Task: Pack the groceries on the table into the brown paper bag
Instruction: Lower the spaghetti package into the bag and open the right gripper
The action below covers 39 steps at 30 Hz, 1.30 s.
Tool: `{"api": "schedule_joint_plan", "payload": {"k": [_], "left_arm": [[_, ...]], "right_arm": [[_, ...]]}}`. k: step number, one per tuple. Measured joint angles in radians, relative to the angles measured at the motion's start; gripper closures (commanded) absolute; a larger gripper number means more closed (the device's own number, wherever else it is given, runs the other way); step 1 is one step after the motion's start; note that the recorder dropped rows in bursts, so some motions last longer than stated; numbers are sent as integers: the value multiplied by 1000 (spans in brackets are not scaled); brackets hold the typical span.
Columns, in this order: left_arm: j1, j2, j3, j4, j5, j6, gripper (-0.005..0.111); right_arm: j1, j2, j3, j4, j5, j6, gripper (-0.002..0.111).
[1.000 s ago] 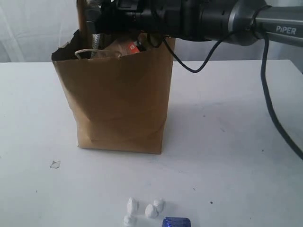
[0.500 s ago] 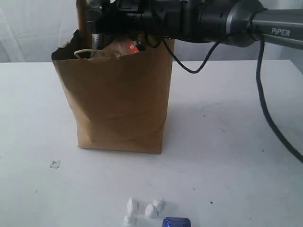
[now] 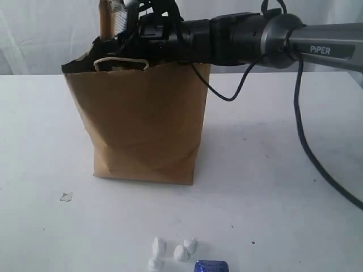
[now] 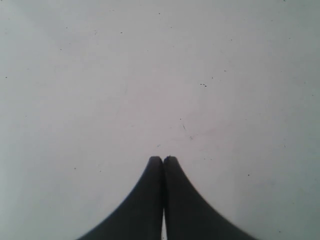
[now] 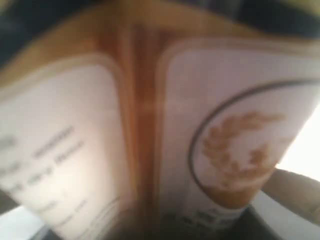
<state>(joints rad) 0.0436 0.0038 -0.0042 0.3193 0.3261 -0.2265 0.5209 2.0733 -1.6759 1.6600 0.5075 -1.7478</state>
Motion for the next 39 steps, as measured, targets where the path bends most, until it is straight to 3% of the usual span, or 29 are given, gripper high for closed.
{"api": "schedule_joint_plan", "payload": {"k": [16,23,39], "left_arm": [[0,0,0,0,0,0,107],[0,0,0,0,0,0,107],[0,0,0,0,0,0,107]], "right_arm": [[2,-124,12,-33,-88,67,50],[2,-184,12,-400,-103,311,50],[3,-273,14,-604,-104,488,50]]}}
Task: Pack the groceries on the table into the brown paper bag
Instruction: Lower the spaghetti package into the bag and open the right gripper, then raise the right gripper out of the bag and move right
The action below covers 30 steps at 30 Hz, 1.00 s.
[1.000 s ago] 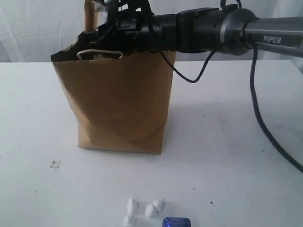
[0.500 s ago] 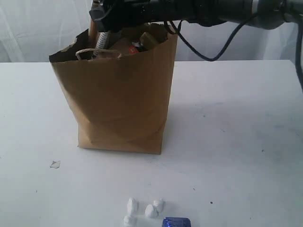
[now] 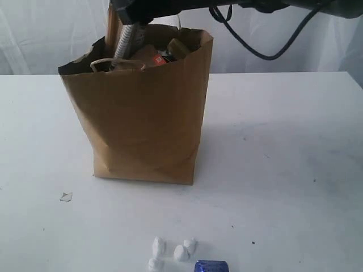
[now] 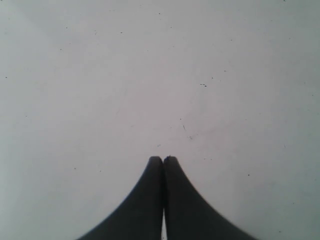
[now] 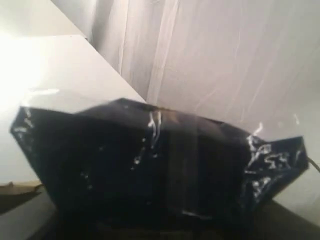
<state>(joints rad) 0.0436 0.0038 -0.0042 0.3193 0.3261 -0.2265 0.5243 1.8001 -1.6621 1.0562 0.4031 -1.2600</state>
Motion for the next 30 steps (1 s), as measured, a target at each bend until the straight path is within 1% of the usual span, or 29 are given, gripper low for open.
{"api": "schedule_joint_plan", "payload": {"k": [4,15,17,19,22,26,30], "left_arm": [[0,0,0,0,0,0,107],[0,0,0,0,0,0,107],[0,0,0,0,0,0,107],[0,0,0,0,0,0,107],[0,0,0,0,0,0,107],[0,0,0,0,0,0,107],[0,0,0,0,0,0,107]], "right_arm": [[0,-16,0,-14,12,69,50],[0,-45,9,-32,64,107,50],[0,-45,9,-74,93,130,50],[0,-45,6,-157,132,169,50],[0,-45,3,-272,188,269,50],[0,-47,3,-350,243,389,50],[0,-51,2,-381,288,423,50]]}}
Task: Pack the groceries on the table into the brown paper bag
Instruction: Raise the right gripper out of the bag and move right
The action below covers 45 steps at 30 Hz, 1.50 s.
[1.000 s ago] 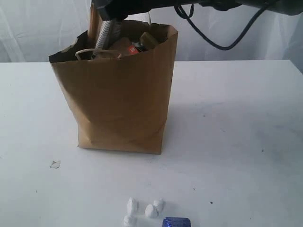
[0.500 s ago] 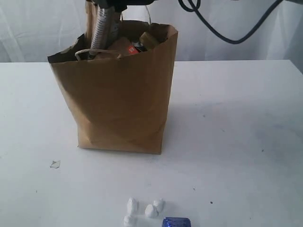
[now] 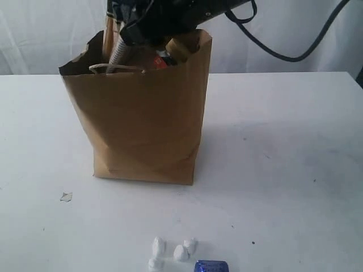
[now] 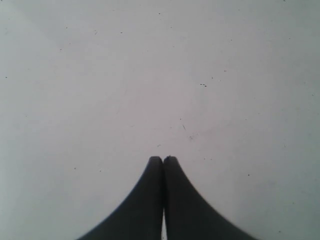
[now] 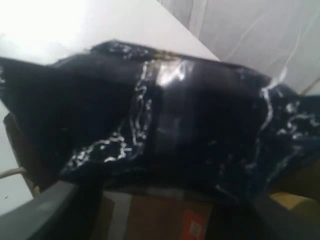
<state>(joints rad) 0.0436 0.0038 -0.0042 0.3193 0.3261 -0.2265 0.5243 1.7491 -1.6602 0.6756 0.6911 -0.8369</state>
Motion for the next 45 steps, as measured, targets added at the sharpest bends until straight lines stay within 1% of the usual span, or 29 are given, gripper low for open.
{"api": "schedule_joint_plan", "payload": {"k": [3,5,8,10,13,19,29,31,33,37,40,45], "left_arm": [[0,0,0,0,0,0,107],[0,0,0,0,0,0,107],[0,0,0,0,0,0,107],[0,0,0,0,0,0,107],[0,0,0,0,0,0,107],[0,0,0,0,0,0,107],[0,0,0,0,0,0,107],[0,0,0,0,0,0,107],[0,0,0,0,0,0,107],[0,0,0,0,0,0,107],[0,0,0,0,0,0,107],[0,0,0,0,0,0,107]], "right_arm": [[0,0,0,-4,8,31,48],[0,0,0,-8,19,54,43],[0,-6,0,-10,50,69,32],[0,-13,0,-13,60,71,29],[0,-39,0,-43,51,71,29],[2,-116,0,-163,-13,71,29],[4,-250,0,-184,-32,76,29],[4,-278,0,-188,13,78,29],[4,-299,-2,-209,95,80,29],[4,-309,-2,-241,339,103,29],[4,-309,-2,-261,483,213,29],[4,-309,18,-289,524,489,29]]}}
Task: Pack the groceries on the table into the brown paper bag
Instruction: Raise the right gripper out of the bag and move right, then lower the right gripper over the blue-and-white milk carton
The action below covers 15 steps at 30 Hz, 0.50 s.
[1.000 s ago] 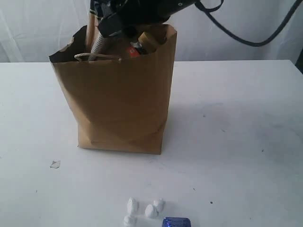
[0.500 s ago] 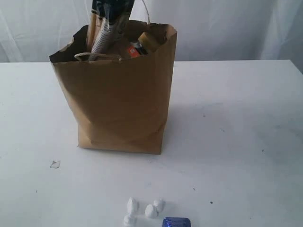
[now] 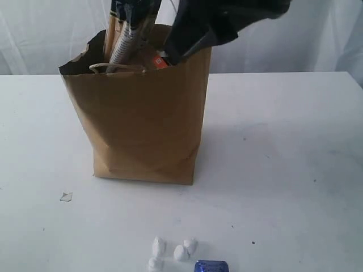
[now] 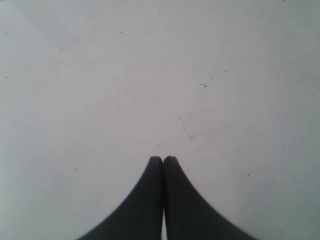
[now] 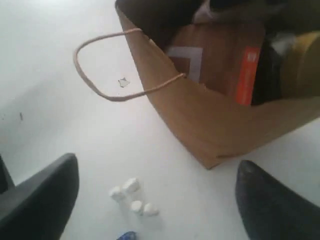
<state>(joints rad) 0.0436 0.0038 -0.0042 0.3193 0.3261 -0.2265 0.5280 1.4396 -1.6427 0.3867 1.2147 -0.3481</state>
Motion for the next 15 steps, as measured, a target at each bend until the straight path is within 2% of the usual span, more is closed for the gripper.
{"api": "schedule_joint_plan", "payload": {"k": [6,10,15], "left_arm": [[0,0,0,0,0,0,107],[0,0,0,0,0,0,107],[0,0,0,0,0,0,107]], "right_arm": [[0,4,134,-17,4,317,33],[0,32,282,-28,4,422,37],[7,42,435,-28,6,478,38]]}}
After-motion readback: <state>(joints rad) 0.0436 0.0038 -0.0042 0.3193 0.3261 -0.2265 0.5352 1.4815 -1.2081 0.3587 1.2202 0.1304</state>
